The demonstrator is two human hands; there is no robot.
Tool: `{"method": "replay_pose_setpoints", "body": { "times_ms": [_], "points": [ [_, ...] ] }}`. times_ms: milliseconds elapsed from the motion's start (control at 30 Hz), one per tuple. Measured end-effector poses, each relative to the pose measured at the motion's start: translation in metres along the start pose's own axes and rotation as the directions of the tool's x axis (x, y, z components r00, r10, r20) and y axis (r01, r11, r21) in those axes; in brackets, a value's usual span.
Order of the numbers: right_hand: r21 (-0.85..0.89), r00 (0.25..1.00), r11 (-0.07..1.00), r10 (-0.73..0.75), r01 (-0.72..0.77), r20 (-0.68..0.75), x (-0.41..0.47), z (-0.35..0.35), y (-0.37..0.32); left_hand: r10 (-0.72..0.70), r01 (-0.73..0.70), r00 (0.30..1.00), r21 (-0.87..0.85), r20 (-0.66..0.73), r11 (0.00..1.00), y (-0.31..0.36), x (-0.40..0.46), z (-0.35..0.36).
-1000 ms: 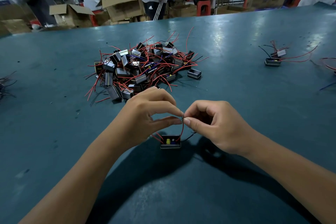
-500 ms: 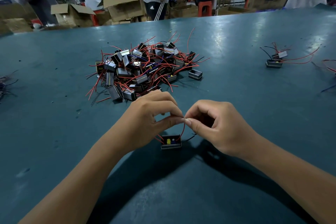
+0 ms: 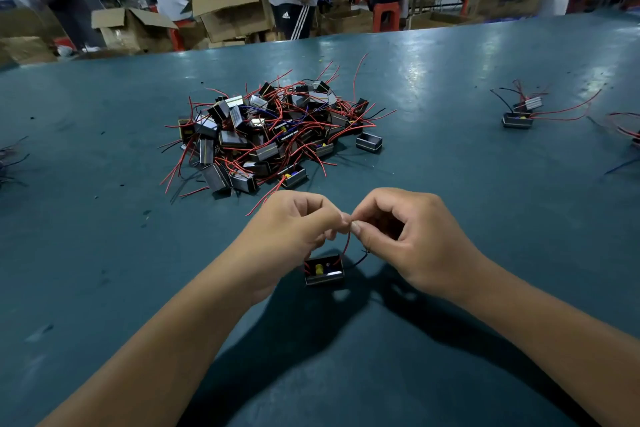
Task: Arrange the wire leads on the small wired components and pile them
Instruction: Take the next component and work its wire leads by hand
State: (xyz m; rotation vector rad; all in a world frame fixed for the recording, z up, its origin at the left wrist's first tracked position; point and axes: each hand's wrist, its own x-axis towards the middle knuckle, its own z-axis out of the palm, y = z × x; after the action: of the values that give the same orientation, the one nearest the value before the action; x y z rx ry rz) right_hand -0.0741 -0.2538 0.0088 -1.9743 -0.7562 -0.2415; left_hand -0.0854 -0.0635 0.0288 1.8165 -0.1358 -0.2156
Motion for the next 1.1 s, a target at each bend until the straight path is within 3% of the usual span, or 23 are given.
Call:
{"method": "replay_pose_setpoints", "body": {
  "times_ms": [367, 667, 1100],
  "points": [
    [0.064, 0.987, 0.987, 0.152, -0.148, -0.053, 0.001, 0.004, 0.006, 0.267, -0.247, 0.964, 0.358, -0.004, 0.900, -0.007, 0.002, -0.007],
    [0.096, 0.997, 0.993, 0.072, -0.073, 0.006, 0.000, 0.001, 0.009, 0.290, -0.261, 0.957, 0.350, -0.030, 0.900, -0.008, 0.004, -0.002],
    [0.105, 0.991, 0.988, 0.118, -0.111, -0.067, 0.001, 0.001, 0.009, 0.323, -0.286, 0.946, 0.368, -0.040, 0.885, -0.012, 0.006, 0.000]
  ]
}}
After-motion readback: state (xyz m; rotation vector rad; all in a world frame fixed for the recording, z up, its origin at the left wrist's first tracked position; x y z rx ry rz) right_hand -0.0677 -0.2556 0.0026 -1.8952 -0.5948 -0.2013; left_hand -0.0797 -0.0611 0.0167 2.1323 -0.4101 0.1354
